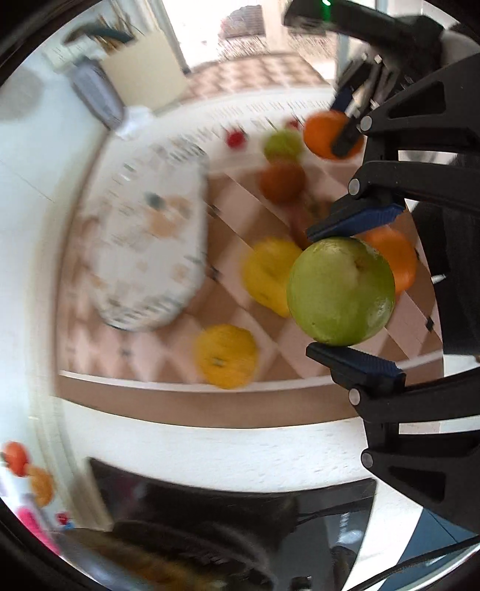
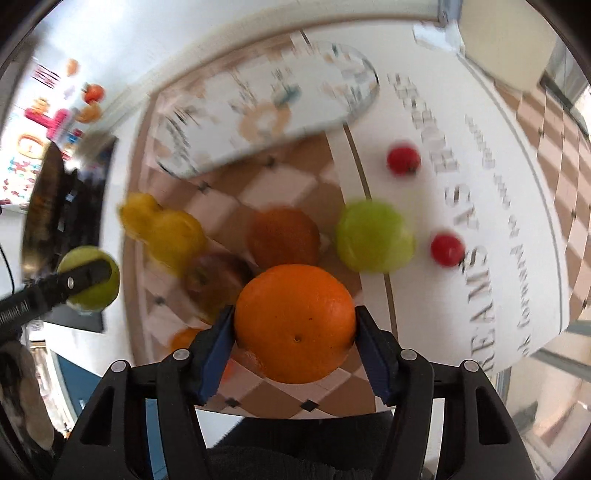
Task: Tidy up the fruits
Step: 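Place the green apple on the plate with the left tool while the right places the orange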
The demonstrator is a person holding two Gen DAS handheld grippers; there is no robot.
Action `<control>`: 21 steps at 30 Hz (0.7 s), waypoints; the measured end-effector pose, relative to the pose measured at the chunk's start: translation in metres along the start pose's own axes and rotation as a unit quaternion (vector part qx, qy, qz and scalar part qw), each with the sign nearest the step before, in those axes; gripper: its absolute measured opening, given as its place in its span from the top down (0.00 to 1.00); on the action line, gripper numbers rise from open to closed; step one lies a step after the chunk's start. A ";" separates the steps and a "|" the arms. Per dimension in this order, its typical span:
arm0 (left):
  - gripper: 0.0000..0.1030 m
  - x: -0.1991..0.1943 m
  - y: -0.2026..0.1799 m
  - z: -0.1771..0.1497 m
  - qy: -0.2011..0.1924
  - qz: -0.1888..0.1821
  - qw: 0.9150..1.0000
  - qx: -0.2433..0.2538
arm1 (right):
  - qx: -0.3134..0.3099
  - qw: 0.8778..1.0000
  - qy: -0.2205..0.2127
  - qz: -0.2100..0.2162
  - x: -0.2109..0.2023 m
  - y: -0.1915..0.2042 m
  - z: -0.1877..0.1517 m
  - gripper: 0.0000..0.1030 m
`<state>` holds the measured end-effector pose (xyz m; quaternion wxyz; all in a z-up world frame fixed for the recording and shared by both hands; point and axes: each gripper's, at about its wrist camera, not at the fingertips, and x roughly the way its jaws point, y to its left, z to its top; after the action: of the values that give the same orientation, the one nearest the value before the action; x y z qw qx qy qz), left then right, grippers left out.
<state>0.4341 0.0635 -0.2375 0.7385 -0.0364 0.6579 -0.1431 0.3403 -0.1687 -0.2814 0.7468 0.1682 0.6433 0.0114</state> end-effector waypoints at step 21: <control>0.48 0.136 -0.019 0.194 0.091 -0.037 0.983 -0.158 | -0.105 0.994 0.000 -0.009 0.085 0.011 0.247 0.36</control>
<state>0.6342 -0.0161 -0.3379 0.6549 -0.1642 0.7346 -0.0674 0.5950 -0.1971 -0.3315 0.7606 0.0833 0.6398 0.0725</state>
